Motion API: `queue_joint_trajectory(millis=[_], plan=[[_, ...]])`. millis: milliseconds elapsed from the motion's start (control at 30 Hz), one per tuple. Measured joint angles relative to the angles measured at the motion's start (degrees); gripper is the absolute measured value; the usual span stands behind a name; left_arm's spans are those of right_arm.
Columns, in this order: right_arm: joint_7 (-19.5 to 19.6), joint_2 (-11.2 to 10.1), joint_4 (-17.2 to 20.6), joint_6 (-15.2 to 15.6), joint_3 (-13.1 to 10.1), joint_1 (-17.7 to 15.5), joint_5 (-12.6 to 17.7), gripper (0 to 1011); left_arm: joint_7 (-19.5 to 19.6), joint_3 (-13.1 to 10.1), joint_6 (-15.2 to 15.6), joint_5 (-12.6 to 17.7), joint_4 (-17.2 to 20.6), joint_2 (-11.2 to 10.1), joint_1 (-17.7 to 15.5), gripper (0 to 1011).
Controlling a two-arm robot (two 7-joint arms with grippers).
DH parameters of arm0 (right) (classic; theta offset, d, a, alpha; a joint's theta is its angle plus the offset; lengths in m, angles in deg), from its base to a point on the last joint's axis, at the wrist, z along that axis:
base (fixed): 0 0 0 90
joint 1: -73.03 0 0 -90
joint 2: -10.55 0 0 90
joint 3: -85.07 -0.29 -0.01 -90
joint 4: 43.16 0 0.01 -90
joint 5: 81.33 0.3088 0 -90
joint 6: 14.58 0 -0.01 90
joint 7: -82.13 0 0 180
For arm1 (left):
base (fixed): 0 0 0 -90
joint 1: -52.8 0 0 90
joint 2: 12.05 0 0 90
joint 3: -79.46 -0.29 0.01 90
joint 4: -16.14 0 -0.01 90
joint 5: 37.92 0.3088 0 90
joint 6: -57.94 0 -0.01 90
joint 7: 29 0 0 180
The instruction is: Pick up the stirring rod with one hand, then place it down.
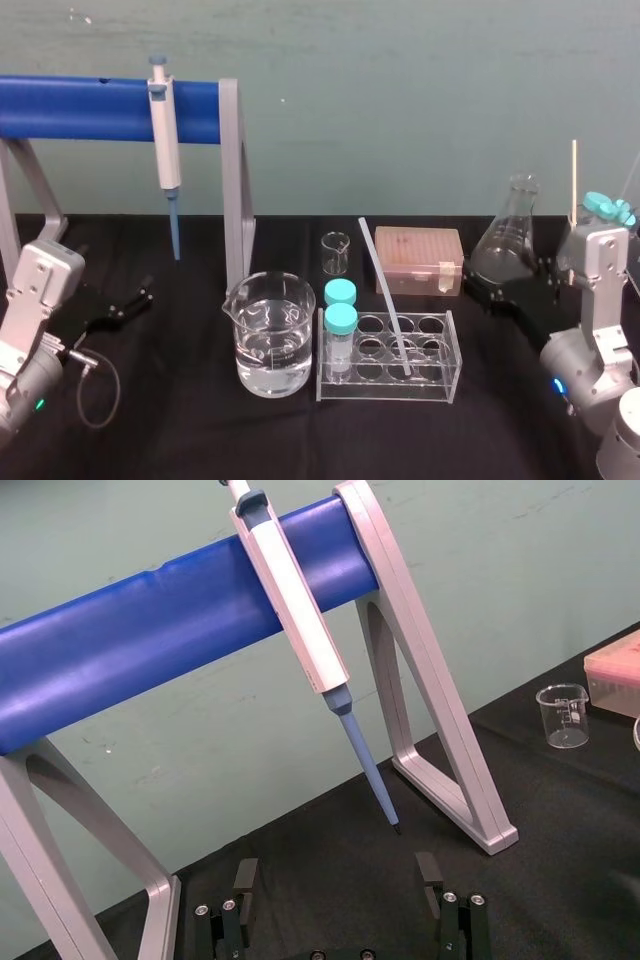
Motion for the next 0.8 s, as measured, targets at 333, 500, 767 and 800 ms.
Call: queue_joint_trajectory(millis=[333,500,767,800], plan=[[0.42,0.23,-0.84,1.57,-0.21,-0.21,-0.48,1003,0.0,0.0,0.0,0.0,0.0,0.0,0.0,1000],[0.39,0.21,-0.71,1.32,-0.19,-0.19,-0.44,1003,0.0,0.0,0.0,0.0,0.0,0.0,0.0,1000],[0.38,0.17,-0.61,1.17,-0.15,-0.16,-0.37,1003,0.0,0.0,0.0,0.0,0.0,0.0,0.0,1000],[0.37,0.17,-0.6,1.16,-0.15,-0.16,-0.36,1003,0.0,0.0,0.0,0.0,0.0,0.0,0.0,1000]])
